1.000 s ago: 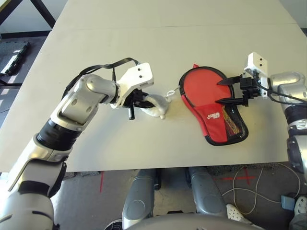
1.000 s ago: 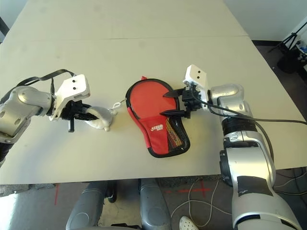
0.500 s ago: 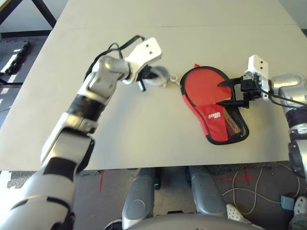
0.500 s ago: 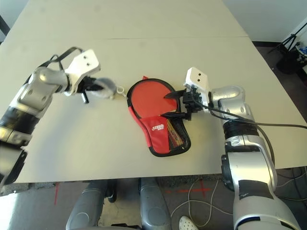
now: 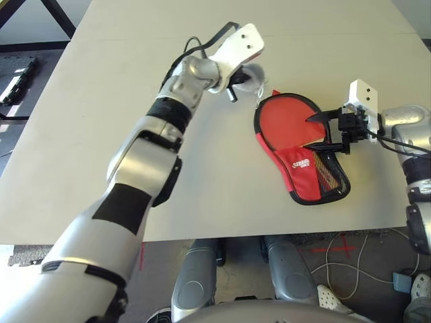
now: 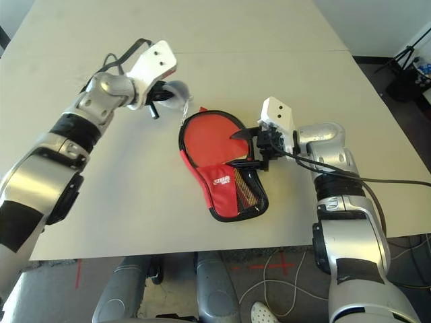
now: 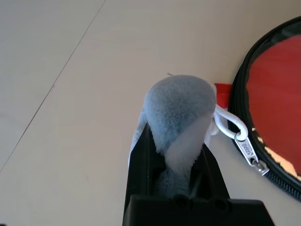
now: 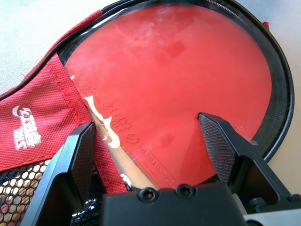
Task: Store the ping-pong paddle in its case and zip it.
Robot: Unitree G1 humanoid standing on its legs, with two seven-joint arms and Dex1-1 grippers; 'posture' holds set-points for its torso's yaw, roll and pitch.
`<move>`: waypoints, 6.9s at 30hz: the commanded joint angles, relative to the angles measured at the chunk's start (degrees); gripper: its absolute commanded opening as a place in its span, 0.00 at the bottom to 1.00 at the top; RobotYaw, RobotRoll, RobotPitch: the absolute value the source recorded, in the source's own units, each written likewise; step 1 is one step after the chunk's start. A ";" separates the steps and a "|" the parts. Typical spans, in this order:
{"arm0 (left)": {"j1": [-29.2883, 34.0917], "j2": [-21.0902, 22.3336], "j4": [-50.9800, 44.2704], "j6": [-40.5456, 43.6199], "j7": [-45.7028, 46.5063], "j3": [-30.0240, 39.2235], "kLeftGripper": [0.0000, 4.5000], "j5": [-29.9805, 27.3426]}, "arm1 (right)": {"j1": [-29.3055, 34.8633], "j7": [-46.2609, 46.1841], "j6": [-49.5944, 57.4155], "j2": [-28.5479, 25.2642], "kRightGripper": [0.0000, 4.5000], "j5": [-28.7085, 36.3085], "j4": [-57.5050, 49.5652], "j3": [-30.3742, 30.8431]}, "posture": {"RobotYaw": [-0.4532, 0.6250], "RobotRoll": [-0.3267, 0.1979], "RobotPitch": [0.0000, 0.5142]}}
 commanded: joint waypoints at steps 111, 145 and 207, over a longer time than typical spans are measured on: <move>12.00 -3.21 -10.75 2.38 -18.35 9.83 0.99 -7.16 | 13.29 -6.65 8.11 -0.36 1.00 2.01 -10.87 1.81 | 0.25 0.62 0.54; 36.19 0.32 -47.46 17.82 -20.19 3.58 0.99 -14.48 | 13.66 -8.79 10.51 0.15 1.00 4.41 -11.49 -0.29 | 0.27 0.62 0.52; 37.95 -0.58 -45.14 23.37 -18.20 -0.72 0.99 -12.99 | 4.25 -29.22 15.90 -3.55 1.00 13.02 1.18 -16.21 | 0.27 0.62 0.50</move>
